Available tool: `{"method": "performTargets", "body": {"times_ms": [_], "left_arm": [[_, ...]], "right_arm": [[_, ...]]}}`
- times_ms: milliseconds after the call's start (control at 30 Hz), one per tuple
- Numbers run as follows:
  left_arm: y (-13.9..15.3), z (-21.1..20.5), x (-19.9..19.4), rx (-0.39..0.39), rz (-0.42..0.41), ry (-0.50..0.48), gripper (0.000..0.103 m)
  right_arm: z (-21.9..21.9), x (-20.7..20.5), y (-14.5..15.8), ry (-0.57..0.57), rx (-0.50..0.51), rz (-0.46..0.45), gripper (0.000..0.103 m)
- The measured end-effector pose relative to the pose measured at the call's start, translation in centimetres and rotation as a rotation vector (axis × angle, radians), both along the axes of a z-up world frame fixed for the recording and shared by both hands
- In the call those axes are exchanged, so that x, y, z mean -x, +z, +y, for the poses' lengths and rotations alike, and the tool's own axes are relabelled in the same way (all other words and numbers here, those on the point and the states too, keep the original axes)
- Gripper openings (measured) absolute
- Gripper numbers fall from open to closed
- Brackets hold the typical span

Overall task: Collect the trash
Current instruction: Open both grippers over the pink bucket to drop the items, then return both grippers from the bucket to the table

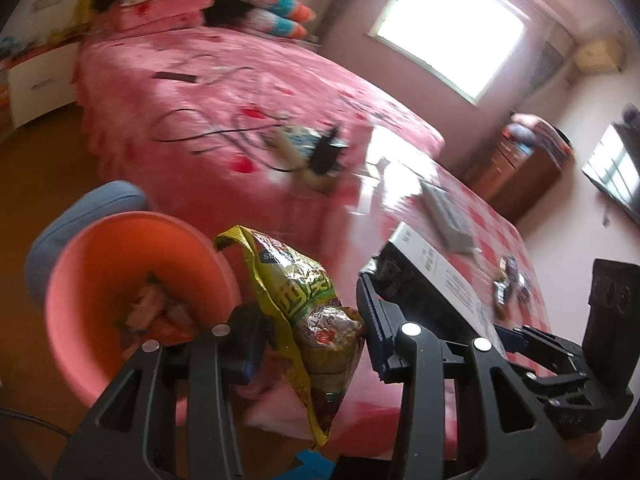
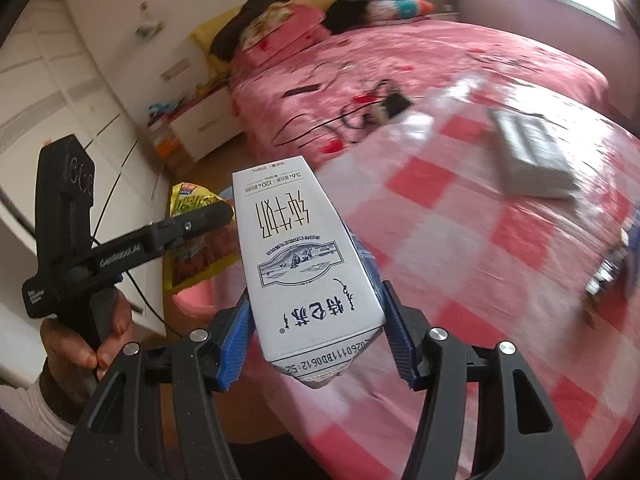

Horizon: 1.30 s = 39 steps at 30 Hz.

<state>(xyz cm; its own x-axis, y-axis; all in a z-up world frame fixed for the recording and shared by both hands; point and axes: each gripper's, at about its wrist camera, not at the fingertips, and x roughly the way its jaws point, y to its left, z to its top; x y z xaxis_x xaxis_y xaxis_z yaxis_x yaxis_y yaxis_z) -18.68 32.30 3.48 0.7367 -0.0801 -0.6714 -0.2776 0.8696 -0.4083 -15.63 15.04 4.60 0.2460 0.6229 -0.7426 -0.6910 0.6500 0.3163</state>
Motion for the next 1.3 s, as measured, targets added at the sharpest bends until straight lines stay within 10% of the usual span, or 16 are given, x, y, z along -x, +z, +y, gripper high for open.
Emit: {"method": "performTargets", "body": {"times_ms": [400,533,1300], "left_arm": [[-3.9,8.6,3.2,0.026,0.084,0.221,0.048],[-5.5,10.3,3.6,0.023,0.141,0.296,0.068],[-5.0,8.2,3.4,-0.052,0.141,0.272,0.081]], "right_arm": [[10.6,0.6,-1.2,0.193,0.035,0.018,0.061],[12.9,-0.1,-2.4,0.196,0.028,0.039,0.084],[4.0,-1.2,-1.6,-0.044,-0.063,0.017,0.089]]}}
